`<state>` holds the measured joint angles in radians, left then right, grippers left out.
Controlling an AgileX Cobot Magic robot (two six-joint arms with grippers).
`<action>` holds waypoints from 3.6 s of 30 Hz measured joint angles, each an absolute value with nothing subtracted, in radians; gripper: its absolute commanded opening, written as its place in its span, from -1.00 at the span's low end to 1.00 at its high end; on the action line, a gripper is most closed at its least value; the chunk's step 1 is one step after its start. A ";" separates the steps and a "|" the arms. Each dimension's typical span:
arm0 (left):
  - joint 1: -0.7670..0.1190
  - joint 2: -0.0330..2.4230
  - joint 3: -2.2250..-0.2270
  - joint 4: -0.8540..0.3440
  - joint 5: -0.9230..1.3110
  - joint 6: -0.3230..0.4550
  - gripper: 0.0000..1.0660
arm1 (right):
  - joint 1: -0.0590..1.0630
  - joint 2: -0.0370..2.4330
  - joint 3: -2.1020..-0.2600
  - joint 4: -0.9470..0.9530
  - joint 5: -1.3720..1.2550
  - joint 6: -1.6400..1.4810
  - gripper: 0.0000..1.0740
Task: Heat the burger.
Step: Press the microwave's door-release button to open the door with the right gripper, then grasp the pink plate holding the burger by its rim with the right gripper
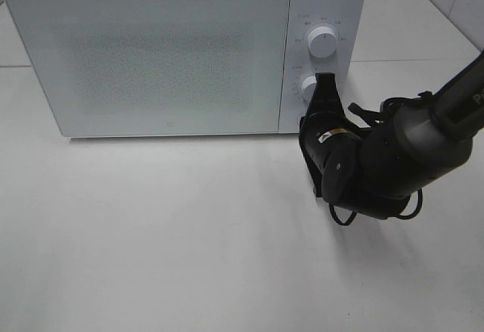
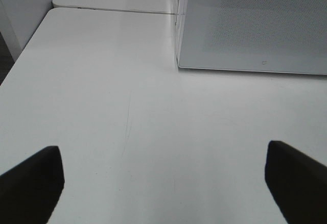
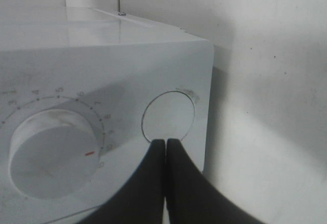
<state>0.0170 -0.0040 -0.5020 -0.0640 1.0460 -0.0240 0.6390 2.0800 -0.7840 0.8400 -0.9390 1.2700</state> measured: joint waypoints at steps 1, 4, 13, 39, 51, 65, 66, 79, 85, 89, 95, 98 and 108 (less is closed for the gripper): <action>0.017 -0.004 -0.502 -0.064 1.046 -0.024 0.88 | 0.634 2.091 -0.799 0.843 -0.939 1.278 -1.00; 0.017 -0.004 -0.502 -0.064 1.046 -0.024 0.88 | 0.625 2.103 -0.818 0.853 -0.933 1.278 -1.00; 0.017 -0.004 -0.502 -0.064 1.046 -0.024 0.88 | 0.610 2.153 -0.876 0.888 -0.916 1.278 -1.00; 0.017 -0.004 -0.502 -0.064 1.046 -0.024 0.88 | 0.590 2.163 -0.932 0.949 -0.883 1.251 -1.00; 0.017 -0.004 -0.502 -0.064 1.046 -0.024 0.88 | 0.598 2.229 -1.012 1.008 -0.899 1.198 -1.00; 0.017 -0.004 -0.502 -0.064 1.046 -0.024 0.88 | 0.598 2.224 -1.019 1.025 -0.880 1.160 -1.00; 0.017 -0.004 -0.502 -0.064 1.046 -0.024 0.88 | 0.598 2.222 -1.019 1.025 -0.879 1.155 -1.00; 0.017 -0.004 -0.502 -0.064 1.046 -0.024 0.88 | 0.588 2.160 -0.959 0.948 -0.839 1.169 -1.00; 0.017 -0.004 -0.502 -0.064 1.046 -0.024 0.88 | 0.588 2.095 -0.917 0.915 -0.752 1.091 -1.00; 0.017 -0.004 -0.502 -0.064 1.046 -0.024 0.88 | 0.588 2.056 -0.899 0.899 -0.702 1.044 -1.00; 0.017 -0.004 -0.502 -0.064 1.046 -0.024 0.88 | 0.588 1.974 -0.835 0.891 -0.601 0.917 -1.00; 0.017 -0.004 -0.502 -0.064 1.046 -0.024 0.88 | 0.588 1.916 -0.811 0.872 -0.536 0.818 -0.98; 0.017 -0.004 -0.502 -0.064 1.046 -0.024 0.88 | 0.588 1.782 -0.797 0.691 -0.259 0.462 -0.93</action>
<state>0.0170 -0.0040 -0.5020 -0.0640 1.0460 -0.0240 0.5880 1.7820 -0.7970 0.6910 -0.2590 0.4620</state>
